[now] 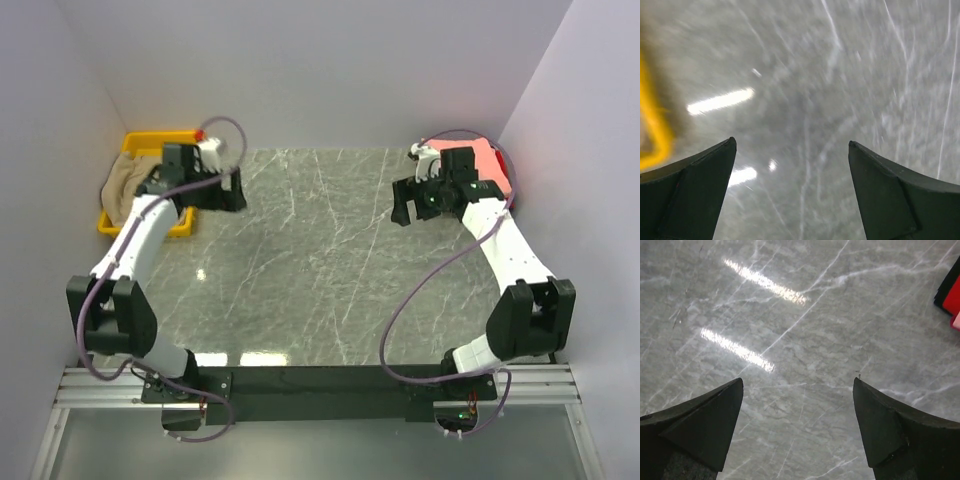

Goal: Fold and stack the t-shirts
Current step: Grab the tshirt from the pile

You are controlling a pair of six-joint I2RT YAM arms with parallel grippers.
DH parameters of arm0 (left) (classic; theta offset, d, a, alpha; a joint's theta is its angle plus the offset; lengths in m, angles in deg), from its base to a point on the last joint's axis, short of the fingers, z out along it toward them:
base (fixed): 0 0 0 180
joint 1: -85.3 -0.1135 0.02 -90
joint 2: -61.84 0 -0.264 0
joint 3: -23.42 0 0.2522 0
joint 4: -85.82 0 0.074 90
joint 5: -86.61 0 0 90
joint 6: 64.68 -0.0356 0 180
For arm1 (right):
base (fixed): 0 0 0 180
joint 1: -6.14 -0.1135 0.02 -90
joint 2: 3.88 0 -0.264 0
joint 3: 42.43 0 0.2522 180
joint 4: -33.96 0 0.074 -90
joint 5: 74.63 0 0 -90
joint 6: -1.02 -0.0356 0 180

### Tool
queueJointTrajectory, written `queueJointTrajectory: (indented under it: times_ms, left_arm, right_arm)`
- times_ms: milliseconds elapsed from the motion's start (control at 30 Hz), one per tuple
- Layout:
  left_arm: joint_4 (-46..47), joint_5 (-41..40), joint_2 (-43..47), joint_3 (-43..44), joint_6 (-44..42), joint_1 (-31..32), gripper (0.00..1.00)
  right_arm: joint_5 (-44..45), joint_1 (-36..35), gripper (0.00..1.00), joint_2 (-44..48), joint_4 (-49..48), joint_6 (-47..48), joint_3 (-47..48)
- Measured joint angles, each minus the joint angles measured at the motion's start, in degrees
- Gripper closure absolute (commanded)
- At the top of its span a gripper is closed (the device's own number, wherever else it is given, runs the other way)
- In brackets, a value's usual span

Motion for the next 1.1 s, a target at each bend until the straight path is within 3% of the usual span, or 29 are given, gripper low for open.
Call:
queueJointTrajectory:
  times_ms: [367,533,1000,1100]
  left_arm:
    - [0.09,-1.38,-21.62,30.47,-0.46,-19.91,0.01]
    - [-0.35,-5.62,-33.42,40.57,-3.19,-25.14,0.01]
    - [-1.60,-13.20,-51.84,42.82,-6.19,-26.25,0.02]
    - [-1.40,-12.41,-52.39,44.17,-5.73,-26.43,0.22]
  right_arm:
    - [-0.22,-0.07,0.03,-9.09,1.60,1.14,8.79]
    - [-0.15,-0.22,0.03,-12.63,2.69,1.49,10.97]
    - [0.94,-0.35,0.04,-21.18,4.57,2.89,18.49]
    - [0.94,-0.42,0.05,-21.27,5.16,3.23,18.88]
